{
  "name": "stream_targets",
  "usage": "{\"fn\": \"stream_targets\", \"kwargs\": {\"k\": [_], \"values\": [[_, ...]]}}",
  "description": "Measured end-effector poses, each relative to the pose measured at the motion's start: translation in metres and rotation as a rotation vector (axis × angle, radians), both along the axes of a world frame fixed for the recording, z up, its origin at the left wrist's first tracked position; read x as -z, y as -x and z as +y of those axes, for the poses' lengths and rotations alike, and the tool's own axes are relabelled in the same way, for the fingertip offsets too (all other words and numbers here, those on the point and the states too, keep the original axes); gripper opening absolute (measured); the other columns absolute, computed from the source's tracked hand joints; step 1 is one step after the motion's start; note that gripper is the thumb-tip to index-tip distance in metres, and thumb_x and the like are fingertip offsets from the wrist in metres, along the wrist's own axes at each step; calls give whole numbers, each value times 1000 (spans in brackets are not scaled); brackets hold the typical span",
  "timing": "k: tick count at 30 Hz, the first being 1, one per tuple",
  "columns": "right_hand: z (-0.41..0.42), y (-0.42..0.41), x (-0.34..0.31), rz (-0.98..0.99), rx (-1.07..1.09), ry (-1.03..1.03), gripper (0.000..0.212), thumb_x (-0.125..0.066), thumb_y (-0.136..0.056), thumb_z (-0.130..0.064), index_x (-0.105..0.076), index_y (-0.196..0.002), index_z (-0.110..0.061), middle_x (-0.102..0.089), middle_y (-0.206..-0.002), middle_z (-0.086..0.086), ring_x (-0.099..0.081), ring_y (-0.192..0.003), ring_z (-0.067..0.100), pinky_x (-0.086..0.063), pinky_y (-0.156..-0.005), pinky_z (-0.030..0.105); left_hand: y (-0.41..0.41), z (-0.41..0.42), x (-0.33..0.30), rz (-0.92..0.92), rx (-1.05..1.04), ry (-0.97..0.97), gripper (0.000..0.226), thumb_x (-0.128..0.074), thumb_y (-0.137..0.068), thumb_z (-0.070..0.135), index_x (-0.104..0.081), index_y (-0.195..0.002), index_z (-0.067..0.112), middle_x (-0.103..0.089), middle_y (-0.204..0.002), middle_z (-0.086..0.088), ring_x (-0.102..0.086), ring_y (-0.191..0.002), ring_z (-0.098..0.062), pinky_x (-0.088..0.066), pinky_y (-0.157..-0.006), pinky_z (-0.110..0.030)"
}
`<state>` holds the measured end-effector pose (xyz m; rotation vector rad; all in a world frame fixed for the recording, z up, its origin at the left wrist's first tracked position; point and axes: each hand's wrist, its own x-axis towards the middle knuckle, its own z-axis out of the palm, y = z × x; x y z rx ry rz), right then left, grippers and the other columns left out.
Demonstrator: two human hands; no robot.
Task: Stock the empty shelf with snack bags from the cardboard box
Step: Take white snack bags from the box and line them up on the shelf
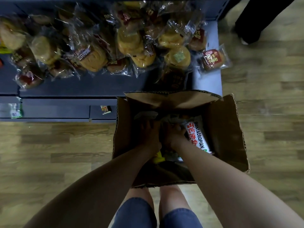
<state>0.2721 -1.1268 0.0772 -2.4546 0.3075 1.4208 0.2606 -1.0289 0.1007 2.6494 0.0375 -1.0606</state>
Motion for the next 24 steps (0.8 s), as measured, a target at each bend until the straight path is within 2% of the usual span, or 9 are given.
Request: {"fn": "stream_targets", "kwargs": {"k": [6, 9, 11, 12, 15, 19, 21, 24], "values": [[-6, -5, -13, -30, -83, -15, 60, -42, -93, -34, -18, -148, -26, -19, -155, 6, -7, -143, 35, -10, -110, 57, 1, -1, -5, -59, -15, 5, 71, -59, -86, 26, -21, -145, 17, -10, -153, -13, -11, -139, -39, -13, -114, -46], [-7, -8, -19, -10, -22, -36, 61, -42, -95, -38, -17, -149, -28, -17, -157, 5, -3, -145, 31, -9, -112, 55, -1, 0, -3, -61, -22, 38, 66, -59, -85, 24, -28, -143, 21, -12, -153, -11, -12, -139, -39, -13, -116, -48], [-12, -3, -20, -62, 58, -80, 59, -44, -94, -43, -24, -148, -30, -21, -156, 8, -12, -145, 30, -15, -113, 51, -3, 0, -4, -56, -45, 51, 65, -58, -86, 23, -27, -143, 22, -10, -155, -10, -8, -141, -38, -9, -117, -47], [-15, 1, -21, -102, 115, -107, 58, -46, -92, -46, -29, -146, -31, -25, -154, 10, -22, -142, 31, -23, -114, 48, -3, -1, -6, -42, -56, 52, 66, -57, -86, 22, -26, -144, 22, -9, -155, -10, -5, -142, -38, -7, -116, -46], [-17, 7, -25, -174, 243, -182, 57, -53, -87, -49, -42, -139, -28, -44, -143, 11, -48, -125, 33, -44, -100, 43, -5, -1, -11, -21, -96, 98, 66, -55, -85, 18, -25, -144, 23, -9, -155, -8, -3, -143, -36, -5, -117, -48], [-17, 4, -36, -193, 262, -195, 49, -52, -89, -46, -48, -134, -25, -52, -136, 12, -52, -120, 32, -44, -94, 34, -6, 0, -25, -31, -166, 177, 71, -56, -84, 15, -23, -147, 24, -11, -156, -7, -5, -144, -31, -7, -116, -39], [-16, 4, -42, -233, 271, -206, 46, -47, -92, -44, -51, -133, -23, -52, -136, 11, -50, -122, 31, -41, -97, 33, -8, 3, -39, -65, -213, 236, 72, -58, -86, 16, -22, -148, 24, -14, -155, -6, -10, -143, -27, -12, -115, -34], [-14, 2, -51, -254, 371, -276, 40, -47, -93, -37, -57, -124, -15, -56, -131, 13, -52, -120, 30, -41, -101, 35, -14, 9, -62, -100, -212, 310, 70, -60, -85, 25, -24, -146, 31, -19, -153, -3, -19, -140, -29, -26, -110, -38]]}}
